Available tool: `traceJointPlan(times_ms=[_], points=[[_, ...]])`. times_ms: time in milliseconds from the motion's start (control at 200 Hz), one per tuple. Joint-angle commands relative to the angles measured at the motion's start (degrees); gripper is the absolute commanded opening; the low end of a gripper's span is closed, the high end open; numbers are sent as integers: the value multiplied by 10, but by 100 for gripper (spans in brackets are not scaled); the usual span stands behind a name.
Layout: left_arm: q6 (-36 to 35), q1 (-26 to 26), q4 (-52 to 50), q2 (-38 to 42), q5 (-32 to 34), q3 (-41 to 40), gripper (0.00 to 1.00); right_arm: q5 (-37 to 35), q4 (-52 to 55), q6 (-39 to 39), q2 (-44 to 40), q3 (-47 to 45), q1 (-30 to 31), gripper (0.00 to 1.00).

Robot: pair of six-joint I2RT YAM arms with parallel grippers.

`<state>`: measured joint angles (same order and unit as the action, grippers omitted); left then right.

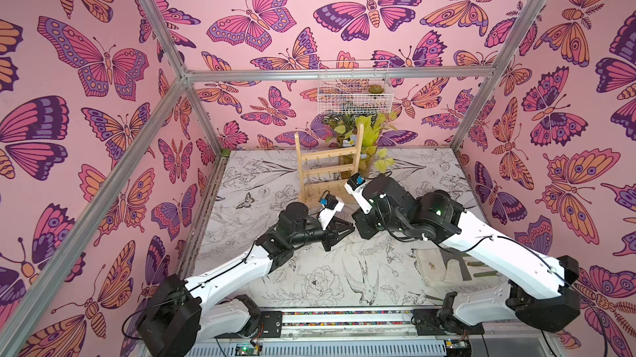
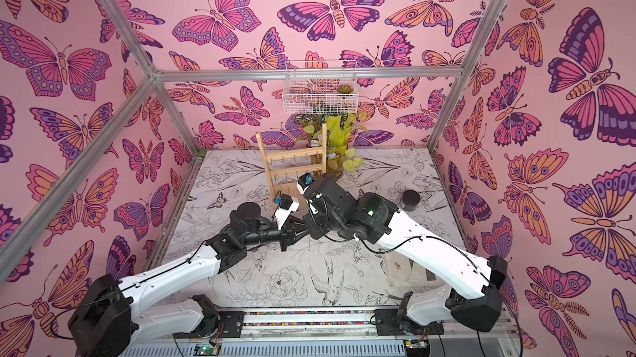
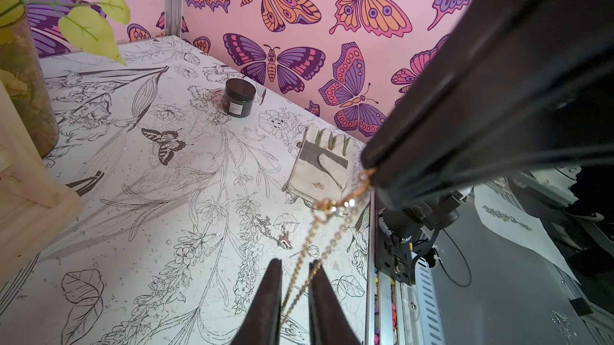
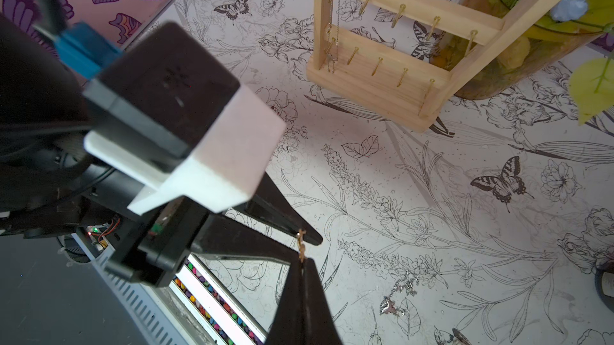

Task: Hang the necklace on the jewelry display stand
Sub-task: Adjust the necklace.

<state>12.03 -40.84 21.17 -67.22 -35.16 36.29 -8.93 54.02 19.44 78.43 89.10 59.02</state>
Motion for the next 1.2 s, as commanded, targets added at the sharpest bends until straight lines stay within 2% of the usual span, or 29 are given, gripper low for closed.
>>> traceJointPlan(times_ms=[0,65,215,501,701,806,1031,1197], points=[[-3,4,12,5,-7,-10,17,-8,6,-5,5,17,4,2],[-3,4,12,6,-6,-12,16,-10,6,-5,5,17,4,2],[-5,4,12,7,-11,-12,7,-9,6,-5,8,18,5,2],[-3,4,17,11,-18,-14,0,-13,6,-6,9,15,5,2],[8,4,27,23,-43,-20,0,-23,3,-11,15,7,0,4],[24,4,36,30,-58,-22,0,-16,7,-14,24,14,-6,8],[92,5,77,45,-82,-25,0,0,26,-9,40,29,-6,30],[154,13,101,41,-89,-23,0,-11,46,-1,24,30,-7,38]])
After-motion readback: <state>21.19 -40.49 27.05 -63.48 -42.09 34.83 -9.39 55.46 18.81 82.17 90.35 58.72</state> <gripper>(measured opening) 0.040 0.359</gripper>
